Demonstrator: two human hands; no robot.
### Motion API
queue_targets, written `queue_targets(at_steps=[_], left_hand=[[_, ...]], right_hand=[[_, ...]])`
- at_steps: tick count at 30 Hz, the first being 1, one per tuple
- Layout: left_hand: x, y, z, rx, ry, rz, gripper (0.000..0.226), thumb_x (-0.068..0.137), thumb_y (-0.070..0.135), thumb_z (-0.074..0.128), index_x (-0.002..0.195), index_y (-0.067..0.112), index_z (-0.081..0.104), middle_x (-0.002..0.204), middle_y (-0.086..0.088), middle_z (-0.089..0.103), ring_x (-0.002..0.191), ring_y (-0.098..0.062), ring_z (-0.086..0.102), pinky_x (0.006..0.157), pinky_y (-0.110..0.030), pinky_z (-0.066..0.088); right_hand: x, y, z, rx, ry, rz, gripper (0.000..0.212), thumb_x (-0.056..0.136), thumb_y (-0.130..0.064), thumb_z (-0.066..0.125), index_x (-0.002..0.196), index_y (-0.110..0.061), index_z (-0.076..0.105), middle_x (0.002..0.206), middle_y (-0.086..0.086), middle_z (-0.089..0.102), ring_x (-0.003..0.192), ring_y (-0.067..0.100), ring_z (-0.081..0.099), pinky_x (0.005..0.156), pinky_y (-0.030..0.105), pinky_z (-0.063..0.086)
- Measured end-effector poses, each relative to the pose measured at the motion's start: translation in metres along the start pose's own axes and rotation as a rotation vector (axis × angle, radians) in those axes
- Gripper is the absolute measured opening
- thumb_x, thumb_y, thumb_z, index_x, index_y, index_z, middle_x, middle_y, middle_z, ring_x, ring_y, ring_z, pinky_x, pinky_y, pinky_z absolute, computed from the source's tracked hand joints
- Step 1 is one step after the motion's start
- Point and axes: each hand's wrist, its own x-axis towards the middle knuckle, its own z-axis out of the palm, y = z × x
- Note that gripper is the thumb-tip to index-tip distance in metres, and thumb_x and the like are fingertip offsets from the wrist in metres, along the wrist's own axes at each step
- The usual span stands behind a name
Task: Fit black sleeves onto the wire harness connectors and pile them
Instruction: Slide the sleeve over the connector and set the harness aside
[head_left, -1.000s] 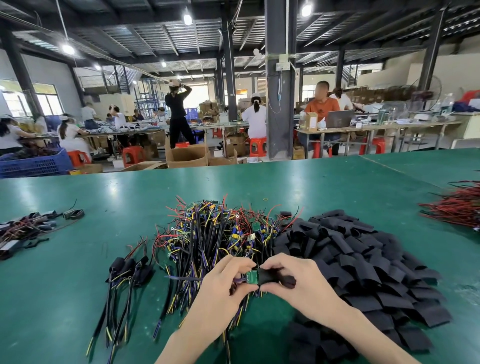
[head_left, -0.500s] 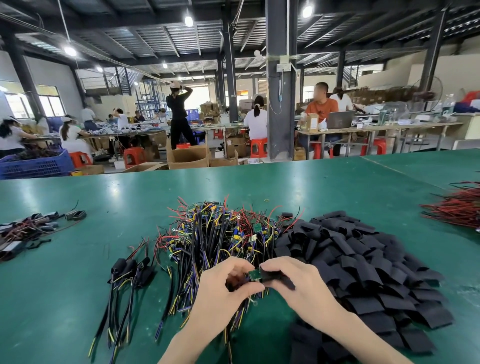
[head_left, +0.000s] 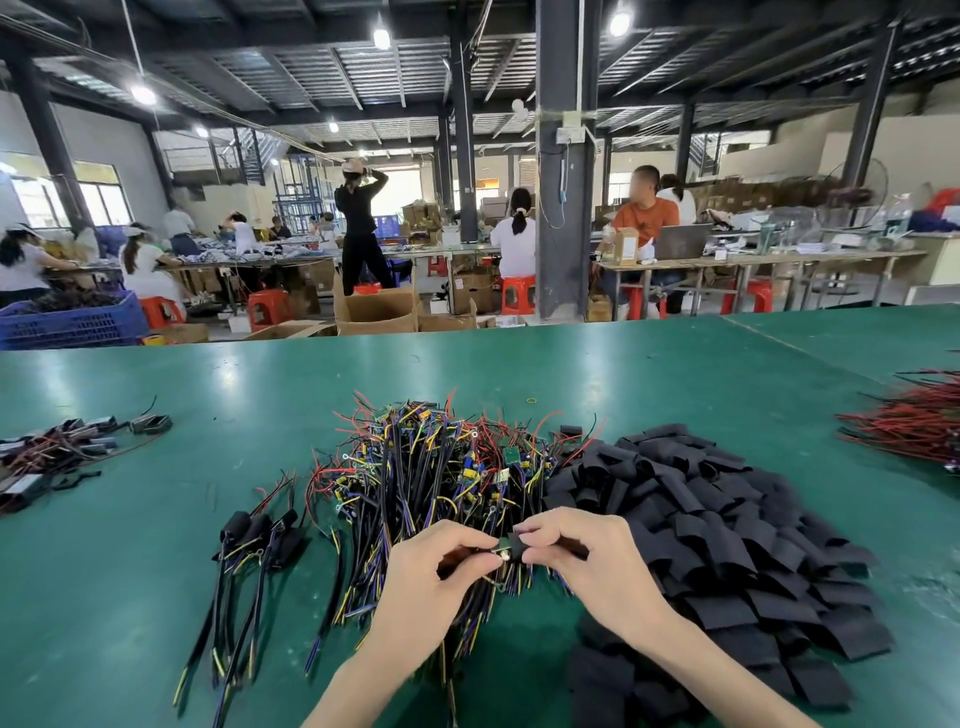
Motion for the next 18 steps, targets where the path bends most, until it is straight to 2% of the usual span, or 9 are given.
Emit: queue_targets(at_steps=[3,7,11,13,16,18], left_hand=[[-0.001,-0.0008,-0.0002,-0.013,-0.001,0.009,0.02,0.075,0.004,0.077,0.08,0.023,0.073,0.08,0.015,0.069,0.074,-0.004,0.064,0.066,-0.01,0.044],[-0.0017,-0.0032,0.0028,0.005,0.058,0.115,0.021,0.071,-0.002,0.078,0.081,0.016,0.076,0.082,0.011,0.07,0.08,-0.004,0.066,0.073,-0.012,0.047],[-0.003,-0.0049,0.0053,0.008,0.103,0.161,0.02,0.069,-0.002,0.078,0.079,0.015,0.075,0.084,0.012,0.069,0.08,-0.002,0.066,0.074,-0.011,0.047],[-0.0039,-0.0065,0.0066,0.001,0.105,0.149,0.02,0.069,-0.002,0.079,0.08,0.016,0.076,0.083,0.013,0.069,0.08,-0.002,0.066,0.073,-0.011,0.047],[-0.0051,-0.0071,0.0087,-0.022,0.095,0.115,0.023,0.071,-0.001,0.078,0.08,0.019,0.074,0.089,0.014,0.068,0.08,-0.004,0.066,0.072,-0.012,0.047],[-0.0055,-0.0065,0.0093,-0.02,0.094,0.116,0.028,0.073,-0.002,0.077,0.083,0.024,0.072,0.092,0.015,0.067,0.081,-0.005,0.065,0.072,-0.013,0.047]], right_hand=[[0.0002,-0.0006,-0.0002,0.011,0.001,-0.029,0.017,0.071,0.009,0.073,0.064,-0.006,0.07,0.086,0.0,0.072,0.062,-0.003,0.062,0.058,0.008,0.044],[0.0014,0.0015,-0.0017,0.107,0.004,0.025,0.021,0.072,0.007,0.073,0.068,-0.013,0.074,0.089,-0.007,0.074,0.08,0.009,0.07,0.07,0.02,0.055],[-0.0016,0.0013,0.0015,0.111,0.007,0.083,0.029,0.075,0.004,0.072,0.071,-0.024,0.076,0.092,-0.02,0.071,0.089,0.004,0.068,0.077,0.018,0.054],[-0.0029,0.0006,0.0035,0.092,0.005,0.091,0.027,0.075,0.004,0.073,0.074,-0.023,0.076,0.093,-0.022,0.071,0.091,0.002,0.068,0.079,0.018,0.053],[-0.0017,-0.004,0.0039,0.064,-0.016,0.074,0.023,0.074,0.001,0.074,0.09,-0.016,0.076,0.106,-0.013,0.07,0.097,0.0,0.065,0.085,0.019,0.051],[-0.0001,-0.0063,0.0036,-0.006,-0.067,0.126,0.038,0.078,-0.011,0.074,0.112,-0.027,0.064,0.116,-0.011,0.062,0.097,0.0,0.061,0.084,0.014,0.047]])
